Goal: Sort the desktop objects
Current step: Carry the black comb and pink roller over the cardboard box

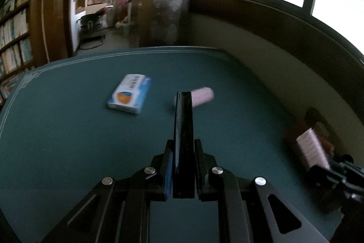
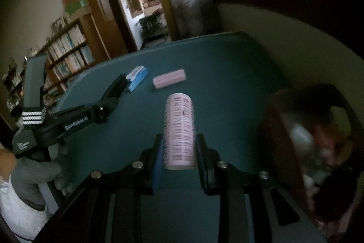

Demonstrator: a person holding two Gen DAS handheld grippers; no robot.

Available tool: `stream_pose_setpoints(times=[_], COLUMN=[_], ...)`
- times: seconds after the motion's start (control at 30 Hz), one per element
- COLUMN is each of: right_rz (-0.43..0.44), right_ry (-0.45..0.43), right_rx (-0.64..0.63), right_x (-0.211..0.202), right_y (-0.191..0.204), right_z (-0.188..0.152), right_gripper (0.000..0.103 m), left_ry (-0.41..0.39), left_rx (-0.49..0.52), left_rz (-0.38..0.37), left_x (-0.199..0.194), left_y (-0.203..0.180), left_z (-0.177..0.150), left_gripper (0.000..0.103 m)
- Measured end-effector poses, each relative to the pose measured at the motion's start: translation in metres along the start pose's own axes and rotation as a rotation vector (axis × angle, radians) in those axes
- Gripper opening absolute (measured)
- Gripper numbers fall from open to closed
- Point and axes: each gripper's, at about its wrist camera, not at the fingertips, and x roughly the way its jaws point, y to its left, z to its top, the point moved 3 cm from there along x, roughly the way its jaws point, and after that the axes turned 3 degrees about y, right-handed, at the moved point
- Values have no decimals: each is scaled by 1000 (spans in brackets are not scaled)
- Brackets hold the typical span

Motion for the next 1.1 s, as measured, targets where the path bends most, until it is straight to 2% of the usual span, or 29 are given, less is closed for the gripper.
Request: stream_pose_setpoints(times=[0.2,0.3,0.5,0.67,0.9,1.0,1.1], right_rz=[-60,-97,-98,-189,-282,-297,-272], right_ry=[-85,-100,-92,-140,-163,-182,-213], right_rx=[42,74,121,105,201,199,179], right_x=[-55,-74,-86,-104,-120,-127,-138], right_y=[-40,-69,-108,-125,-172,-177,-172], right_z=[-9,-17,-33,-33,-36,-38,-39], right_gripper=[30,30,30,30,30,30,30], left_ry=[-7,-9,-2,0,35,57,67], left_rx=[57,94,158,211,249,263,286], left_rz=[-56,-87,-146,-177,-236,-270,-295], left_x=[-10,-13,-15,-18,-10,-4,-1], left_y=[-52,-80,-133,-170,-210,-229,-246], left_z=[1,-1,-4,-5,-9,-11,-11], left_gripper=[17,17,17,17,17,17,17])
